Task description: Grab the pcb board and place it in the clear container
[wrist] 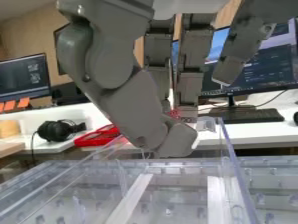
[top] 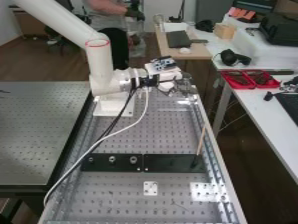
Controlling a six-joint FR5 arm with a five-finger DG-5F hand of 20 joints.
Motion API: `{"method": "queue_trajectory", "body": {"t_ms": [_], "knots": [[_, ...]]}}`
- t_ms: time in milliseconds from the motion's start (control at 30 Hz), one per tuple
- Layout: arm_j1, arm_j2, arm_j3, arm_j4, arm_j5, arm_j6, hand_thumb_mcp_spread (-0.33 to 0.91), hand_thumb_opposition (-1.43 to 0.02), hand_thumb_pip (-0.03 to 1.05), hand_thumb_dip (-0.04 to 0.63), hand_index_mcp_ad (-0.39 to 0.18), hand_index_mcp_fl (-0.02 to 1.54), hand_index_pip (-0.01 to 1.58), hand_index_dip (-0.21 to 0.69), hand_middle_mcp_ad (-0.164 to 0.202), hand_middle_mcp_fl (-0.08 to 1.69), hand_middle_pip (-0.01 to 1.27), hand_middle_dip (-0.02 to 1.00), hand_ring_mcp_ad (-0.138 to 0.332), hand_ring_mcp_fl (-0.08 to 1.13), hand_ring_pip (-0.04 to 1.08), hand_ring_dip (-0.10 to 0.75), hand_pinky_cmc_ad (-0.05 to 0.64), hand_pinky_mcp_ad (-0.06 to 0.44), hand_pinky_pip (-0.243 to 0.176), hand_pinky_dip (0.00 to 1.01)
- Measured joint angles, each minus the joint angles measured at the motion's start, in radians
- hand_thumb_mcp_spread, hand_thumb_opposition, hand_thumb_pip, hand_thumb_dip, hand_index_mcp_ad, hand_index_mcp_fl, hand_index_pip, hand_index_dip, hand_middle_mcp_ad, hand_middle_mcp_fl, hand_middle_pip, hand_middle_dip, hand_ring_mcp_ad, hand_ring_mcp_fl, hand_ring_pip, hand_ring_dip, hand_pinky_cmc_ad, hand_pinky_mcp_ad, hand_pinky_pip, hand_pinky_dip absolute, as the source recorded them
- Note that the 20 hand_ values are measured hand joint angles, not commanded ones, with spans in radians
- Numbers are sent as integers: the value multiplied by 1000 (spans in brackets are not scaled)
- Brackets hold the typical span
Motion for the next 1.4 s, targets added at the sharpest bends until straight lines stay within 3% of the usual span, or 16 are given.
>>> {"method": "queue_trajectory", "body": {"t_ms": [133, 233, 267, 400, 467, 700, 933, 1100, 1267, 1400], "knots": [[-2, -5, 23, -63, -4, -6, 679, -1127, 777, 433, -150, 290, 82, -12, 0, 660, 946, 878, 26, 565, 239, 627, 396, 265, 82, 195], [-7, -4, 31, -85, -10, -10, 562, -1018, 780, 428, -152, 164, 84, -26, 17, 490, 881, 857, 30, 457, 248, 620, 396, 265, 79, 209], [-9, -2, 31, -87, -11, -11, 548, -1005, 796, 429, -152, 143, 87, -33, 31, 463, 852, 836, 31, 424, 241, 588, 393, 264, 65, 216], [-15, 2, 30, -88, -12, -12, 503, -960, 808, 426, -152, 75, 87, -40, 31, 367, 824, 794, 33, 346, 246, 564, 380, 264, 35, 262], [-19, 5, 27, -87, -12, -12, 485, -946, 857, 426, -152, 63, 87, -51, 31, 333, 820, 775, 33, 326, 264, 552, 382, 264, 19, 278], [-30, 31, 14, -89, -15, -8, 490, -915, 862, 429, -152, 24, 87, -51, 33, 311, 806, 759, 35, 309, 271, 536, 346, 264, 2, 307], [-56, 155, -42, -99, -6, -32, 468, -897, 860, 429, -152, 26, 87, -51, 33, 309, 803, 747, 35, 309, 278, 538, 328, 264, 2, 319], [-74, 248, -79, -123, 21, -59, 400, -857, 796, 410, -150, 26, 87, -51, 33, 319, 754, 744, 26, 278, 278, 518, 330, 265, -14, 380], [-92, 361, -121, -158, 74, -82, 339, -810, 702, 330, -129, 9, 84, -45, 31, 253, 691, 728, 82, 227, 281, 503, 316, 278, -52, 471], [-101, 433, -145, -184, 119, -89, 300, -773, 667, 300, -122, 9, 89, -12, 40, 220, 658, 730, 89, 190, 274, 490, 316, 291, -73, 522]]}}
